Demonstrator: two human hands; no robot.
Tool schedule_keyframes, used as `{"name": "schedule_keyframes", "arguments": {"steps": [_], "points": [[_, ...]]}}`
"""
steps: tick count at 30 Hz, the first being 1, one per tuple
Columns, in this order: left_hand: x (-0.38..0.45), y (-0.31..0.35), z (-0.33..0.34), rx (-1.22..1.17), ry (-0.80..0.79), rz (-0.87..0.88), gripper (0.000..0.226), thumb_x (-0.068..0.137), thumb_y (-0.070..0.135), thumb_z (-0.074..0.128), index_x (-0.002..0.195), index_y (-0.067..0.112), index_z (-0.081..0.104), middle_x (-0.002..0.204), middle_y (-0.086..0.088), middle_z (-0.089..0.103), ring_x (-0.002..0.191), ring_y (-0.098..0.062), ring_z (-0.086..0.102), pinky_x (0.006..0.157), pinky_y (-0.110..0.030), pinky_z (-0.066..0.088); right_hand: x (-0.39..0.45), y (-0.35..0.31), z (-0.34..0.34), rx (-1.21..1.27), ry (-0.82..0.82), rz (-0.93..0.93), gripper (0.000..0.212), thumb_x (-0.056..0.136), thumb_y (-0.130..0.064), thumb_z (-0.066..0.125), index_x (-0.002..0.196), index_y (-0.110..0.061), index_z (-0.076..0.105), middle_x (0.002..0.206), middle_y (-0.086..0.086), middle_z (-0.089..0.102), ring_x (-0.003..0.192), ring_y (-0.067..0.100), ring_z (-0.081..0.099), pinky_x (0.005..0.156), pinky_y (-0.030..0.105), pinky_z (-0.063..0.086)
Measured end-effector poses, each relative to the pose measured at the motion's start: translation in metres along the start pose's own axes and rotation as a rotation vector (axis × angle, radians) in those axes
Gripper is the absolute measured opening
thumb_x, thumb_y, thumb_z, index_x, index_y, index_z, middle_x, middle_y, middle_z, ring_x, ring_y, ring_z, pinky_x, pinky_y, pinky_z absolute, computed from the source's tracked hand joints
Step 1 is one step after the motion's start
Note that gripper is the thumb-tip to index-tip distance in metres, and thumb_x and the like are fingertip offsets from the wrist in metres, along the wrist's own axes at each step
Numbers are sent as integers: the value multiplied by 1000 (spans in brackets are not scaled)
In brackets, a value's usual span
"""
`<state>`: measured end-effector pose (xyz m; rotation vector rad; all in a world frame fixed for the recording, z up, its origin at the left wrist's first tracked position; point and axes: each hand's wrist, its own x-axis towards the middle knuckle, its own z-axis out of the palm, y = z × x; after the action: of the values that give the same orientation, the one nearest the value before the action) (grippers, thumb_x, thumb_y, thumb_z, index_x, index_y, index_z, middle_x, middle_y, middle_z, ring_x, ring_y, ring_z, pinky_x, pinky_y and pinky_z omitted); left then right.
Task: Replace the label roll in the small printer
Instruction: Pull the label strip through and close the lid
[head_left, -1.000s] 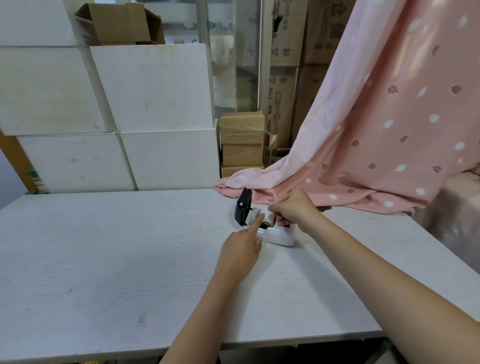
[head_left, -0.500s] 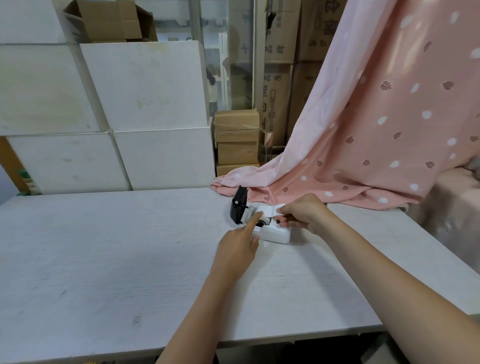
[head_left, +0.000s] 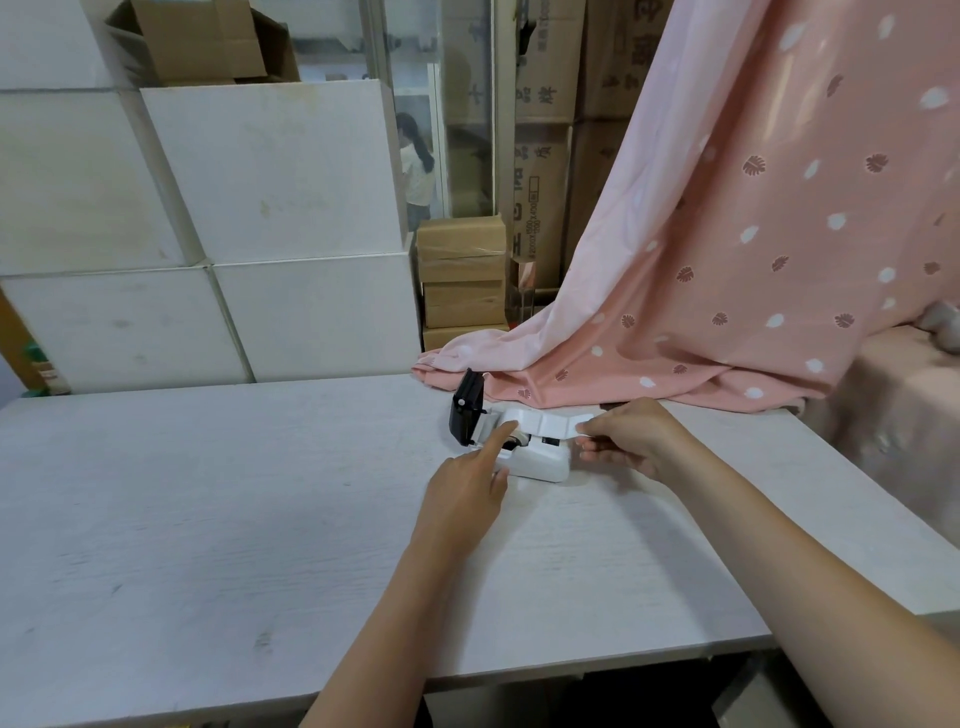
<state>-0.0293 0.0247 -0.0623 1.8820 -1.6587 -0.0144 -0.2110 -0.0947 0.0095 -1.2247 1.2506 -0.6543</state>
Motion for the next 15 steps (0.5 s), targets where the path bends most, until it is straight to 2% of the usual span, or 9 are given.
{"name": "schedule_keyframes", "arguments": {"steps": [2, 3, 8, 12, 15], "points": [[0, 0, 0, 7, 1, 2, 64, 92, 14, 51, 146, 38, 28, 66, 4, 47, 64, -20, 51, 57, -35, 43, -1, 2, -4, 3, 5, -1, 26, 93, 9, 71, 115, 22, 66, 80, 21, 68, 66, 22, 65, 90, 44, 64], [0, 0, -1, 12, 1, 6, 64, 92, 13, 51, 146, 39, 28, 66, 4, 47, 63, -20, 51, 57, -36, 44, -1, 2, -6, 6, 3, -3, 26, 93, 9, 70, 116, 22, 66, 79, 20, 68, 66, 21, 65, 89, 43, 64], [1, 0, 1, 37, -5, 16, 63, 93, 14, 51, 147, 38, 29, 65, 4, 48, 62, -19, 52, 57, -36, 46, -1, 7, -18, 21, 16, -8, 33, 93, 9, 71, 123, 20, 63, 77, 20, 69, 64, 21, 65, 73, 35, 66], [0, 0, 2, 38, -13, 31, 61, 93, 14, 52, 144, 39, 31, 64, 5, 46, 62, -19, 52, 57, -37, 47, -3, 11, -24, 25, 20, -6, 26, 94, 10, 70, 116, 23, 66, 77, 20, 68, 65, 21, 64, 80, 38, 64], [1, 2, -2, 48, 18, 26, 48, 93, 16, 51, 137, 34, 41, 61, 5, 47, 61, -21, 52, 55, -37, 44, -3, 14, -29, 29, 30, -3, 23, 94, 9, 69, 112, 23, 68, 77, 20, 68, 64, 23, 64, 95, 46, 62]]}}
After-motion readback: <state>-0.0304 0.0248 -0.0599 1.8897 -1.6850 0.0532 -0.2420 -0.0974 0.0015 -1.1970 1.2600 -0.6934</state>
